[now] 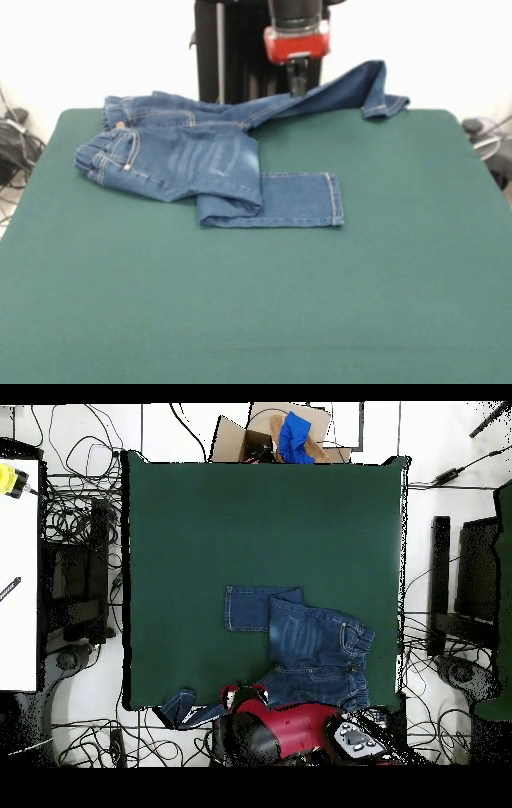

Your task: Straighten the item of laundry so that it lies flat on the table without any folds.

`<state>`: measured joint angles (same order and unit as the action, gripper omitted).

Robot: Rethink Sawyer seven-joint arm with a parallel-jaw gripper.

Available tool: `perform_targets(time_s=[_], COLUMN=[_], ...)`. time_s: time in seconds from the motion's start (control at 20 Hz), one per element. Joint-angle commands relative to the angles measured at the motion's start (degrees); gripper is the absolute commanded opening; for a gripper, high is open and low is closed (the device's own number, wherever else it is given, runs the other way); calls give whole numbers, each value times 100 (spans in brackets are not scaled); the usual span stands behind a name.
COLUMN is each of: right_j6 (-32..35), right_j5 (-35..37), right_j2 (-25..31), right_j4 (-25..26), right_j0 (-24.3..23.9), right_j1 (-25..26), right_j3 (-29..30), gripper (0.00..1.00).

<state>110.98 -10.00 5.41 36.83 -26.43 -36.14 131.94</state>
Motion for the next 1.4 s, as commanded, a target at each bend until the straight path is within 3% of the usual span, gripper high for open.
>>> perform_targets(time_s=[0.05, 0.6, 0.7, 0.85, 1.0, 1.4], right_j6=[-629, -947, -764, -366, -520, -480], right_j5=[1156, 1865, 1799, 1553, 1841, 1848], right_j2=[1481, 2448, 2389, 2262, 2721, 2888], right_j4=[570, 1183, 1262, 1302, 1140, 1180], right_j0=[-539, -1341, -1242, -726, -781, -597], right_j1=[-146, 16, 34, 261, 370, 70], right_j3=[-1215, -1656, -1685, -1986, -2134, -2218], gripper=[0, 0, 0, 0, 0, 0])
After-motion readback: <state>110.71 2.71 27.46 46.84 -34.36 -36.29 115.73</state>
